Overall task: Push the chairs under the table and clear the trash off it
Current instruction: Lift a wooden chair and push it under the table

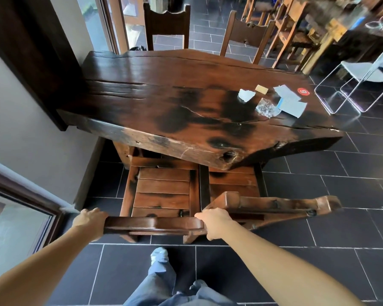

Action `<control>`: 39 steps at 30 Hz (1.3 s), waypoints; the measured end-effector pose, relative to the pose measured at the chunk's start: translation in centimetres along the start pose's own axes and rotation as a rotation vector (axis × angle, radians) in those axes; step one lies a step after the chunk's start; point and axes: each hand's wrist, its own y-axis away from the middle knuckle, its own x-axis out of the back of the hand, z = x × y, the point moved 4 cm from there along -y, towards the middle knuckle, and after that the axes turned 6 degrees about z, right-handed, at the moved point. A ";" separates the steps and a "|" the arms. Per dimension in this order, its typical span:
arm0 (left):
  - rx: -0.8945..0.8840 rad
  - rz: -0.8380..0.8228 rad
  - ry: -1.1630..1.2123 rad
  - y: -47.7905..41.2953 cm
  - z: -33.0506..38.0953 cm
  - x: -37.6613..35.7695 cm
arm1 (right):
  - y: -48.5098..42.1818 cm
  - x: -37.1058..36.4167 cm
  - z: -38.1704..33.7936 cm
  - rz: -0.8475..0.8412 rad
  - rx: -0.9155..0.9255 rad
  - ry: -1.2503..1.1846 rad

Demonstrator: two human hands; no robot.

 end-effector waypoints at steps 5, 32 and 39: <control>-0.004 -0.135 -0.033 -1.1 0.8 1.8 | -1.1 0.4 1.6 0.029 -0.046 -0.208; -0.148 0.022 0.379 -4.8 35.9 10.0 | 11.5 -10.0 39.2 0.298 -0.607 -0.430; -0.046 0.124 0.394 -3.5 36.1 11.1 | 11.6 -9.0 40.2 0.278 -0.530 -0.445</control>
